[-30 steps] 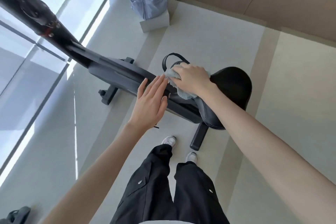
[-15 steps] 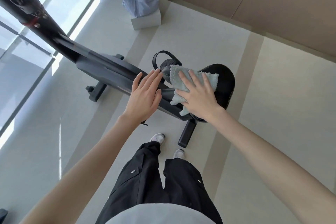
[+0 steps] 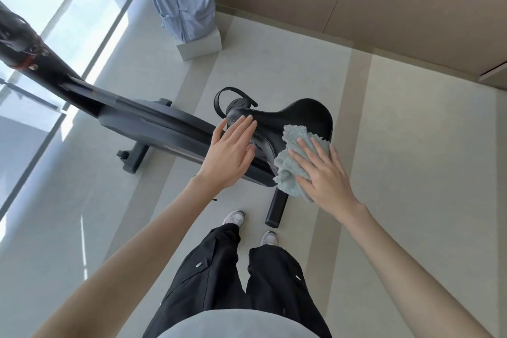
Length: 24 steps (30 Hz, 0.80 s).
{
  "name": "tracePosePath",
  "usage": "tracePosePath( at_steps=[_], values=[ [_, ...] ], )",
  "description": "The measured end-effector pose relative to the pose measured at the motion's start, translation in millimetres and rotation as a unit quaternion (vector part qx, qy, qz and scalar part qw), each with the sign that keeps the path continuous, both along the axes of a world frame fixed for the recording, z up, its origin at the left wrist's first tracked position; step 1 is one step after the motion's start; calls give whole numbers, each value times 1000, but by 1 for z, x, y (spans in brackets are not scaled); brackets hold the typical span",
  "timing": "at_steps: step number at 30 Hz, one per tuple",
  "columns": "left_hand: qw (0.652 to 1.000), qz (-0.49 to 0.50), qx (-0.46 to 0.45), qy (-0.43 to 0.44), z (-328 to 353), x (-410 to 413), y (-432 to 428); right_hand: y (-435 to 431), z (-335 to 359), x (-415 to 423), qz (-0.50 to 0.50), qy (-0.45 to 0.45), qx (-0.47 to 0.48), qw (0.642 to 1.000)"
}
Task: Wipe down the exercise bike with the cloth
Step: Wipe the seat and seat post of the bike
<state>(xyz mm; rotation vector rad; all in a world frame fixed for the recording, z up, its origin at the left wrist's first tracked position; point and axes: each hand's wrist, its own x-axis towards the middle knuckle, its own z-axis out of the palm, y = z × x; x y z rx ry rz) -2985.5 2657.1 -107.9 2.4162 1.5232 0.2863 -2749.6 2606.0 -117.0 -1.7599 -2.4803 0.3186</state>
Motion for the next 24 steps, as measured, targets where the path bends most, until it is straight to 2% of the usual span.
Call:
tracePosePath(
  at_steps=[4,8,12,15,18,24],
  values=[
    [1000,1,-6,30,-7,3,4,32,-3,-22,-116,-41,-47,991],
    [999,-10,-3,48,-11,-1,6,89,-6,-28,-173,-45,-88,980],
    [998,-24,-2,57,-14,-5,9,145,-4,-24,-239,29,-129,962],
    [998,-33,-2,48,-15,-9,11,157,-2,-28,-291,59,-112,948],
    [998,-45,0,41,-14,-12,13,135,-3,-36,-294,7,-49,954],
    [997,-66,8,39,-12,-17,16,89,-4,-42,-239,-40,-55,969]
  ],
)
